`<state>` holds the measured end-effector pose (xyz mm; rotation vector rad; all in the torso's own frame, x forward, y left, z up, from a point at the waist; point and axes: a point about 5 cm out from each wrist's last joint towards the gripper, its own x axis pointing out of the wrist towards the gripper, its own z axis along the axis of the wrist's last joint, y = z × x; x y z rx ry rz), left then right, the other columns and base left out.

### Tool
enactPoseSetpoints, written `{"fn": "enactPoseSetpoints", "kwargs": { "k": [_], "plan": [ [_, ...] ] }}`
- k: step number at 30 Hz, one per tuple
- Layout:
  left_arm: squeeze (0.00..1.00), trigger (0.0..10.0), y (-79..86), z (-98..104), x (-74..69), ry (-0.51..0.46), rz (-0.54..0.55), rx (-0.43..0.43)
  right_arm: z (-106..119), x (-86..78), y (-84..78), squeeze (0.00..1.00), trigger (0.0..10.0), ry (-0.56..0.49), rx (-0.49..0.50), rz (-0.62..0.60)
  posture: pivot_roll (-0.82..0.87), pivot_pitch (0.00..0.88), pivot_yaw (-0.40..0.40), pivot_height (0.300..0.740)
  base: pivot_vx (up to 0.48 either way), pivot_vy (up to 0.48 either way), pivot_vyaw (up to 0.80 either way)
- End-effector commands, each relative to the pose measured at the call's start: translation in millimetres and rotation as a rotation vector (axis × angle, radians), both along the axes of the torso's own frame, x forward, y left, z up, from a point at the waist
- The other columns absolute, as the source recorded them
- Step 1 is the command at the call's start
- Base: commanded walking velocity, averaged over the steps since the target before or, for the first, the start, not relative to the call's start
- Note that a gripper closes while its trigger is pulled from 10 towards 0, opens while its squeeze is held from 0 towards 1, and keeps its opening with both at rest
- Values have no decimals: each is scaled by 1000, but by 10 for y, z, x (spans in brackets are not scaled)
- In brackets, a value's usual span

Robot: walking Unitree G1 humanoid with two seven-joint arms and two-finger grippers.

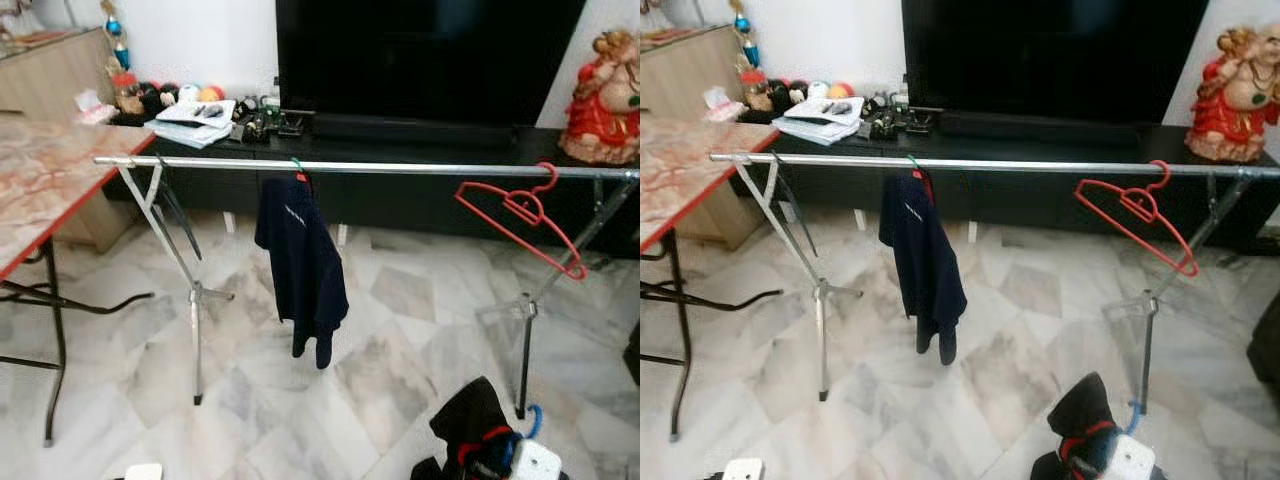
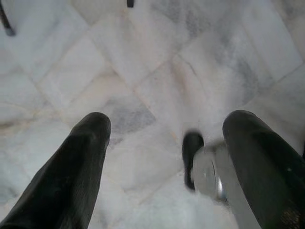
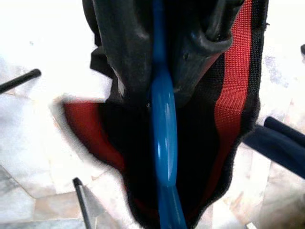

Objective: Hang hanger

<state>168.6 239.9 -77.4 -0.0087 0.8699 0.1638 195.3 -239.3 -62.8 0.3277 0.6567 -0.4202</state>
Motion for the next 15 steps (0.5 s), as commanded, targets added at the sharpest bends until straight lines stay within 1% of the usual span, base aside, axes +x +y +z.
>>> {"fn": "enactPoseSetpoints", "kwargs": {
  "k": [1, 5, 7, 9, 11, 15],
  "plan": [
    [0, 10000, 44, -9, -34, 22, 10, 13, 24, 66, 45, 0, 10000, -17, 8, 4, 16, 0, -4, 740, 0, 0, 0],
    [0, 10000, 42, -6, -24, 22, 12, 11, 30, 80, 60, 0, 10000, -23, 5, 7, 15, 0, -5, 740, 0, 0, 0],
    [0, 10000, 39, 2, -3, 22, 7, 12, 50, 116, 77, 0, 10000, -37, 1, 11, 14, 0, -4, 740, 0, 0, 0],
    [0, 10000, 31, 23, 53, 11, 10, 9, 126, 240, 110, 0, 10000, -84, -15, 25, 19, 0, -8, 740, 0, 0, 0],
    [0, 10000, 27, 36, 85, 4, 15, 7, 183, 325, 133, 0, 10000, -118, -28, 35, 21, 0, -10, 740, 0, 0, 0],
    [0, 10000, 22, 46, 114, 2, 18, 4, 227, 386, 158, 0, 10000, -145, -39, 44, 22, 0, -15, 740, 0, 0, 0]
  ]
}}
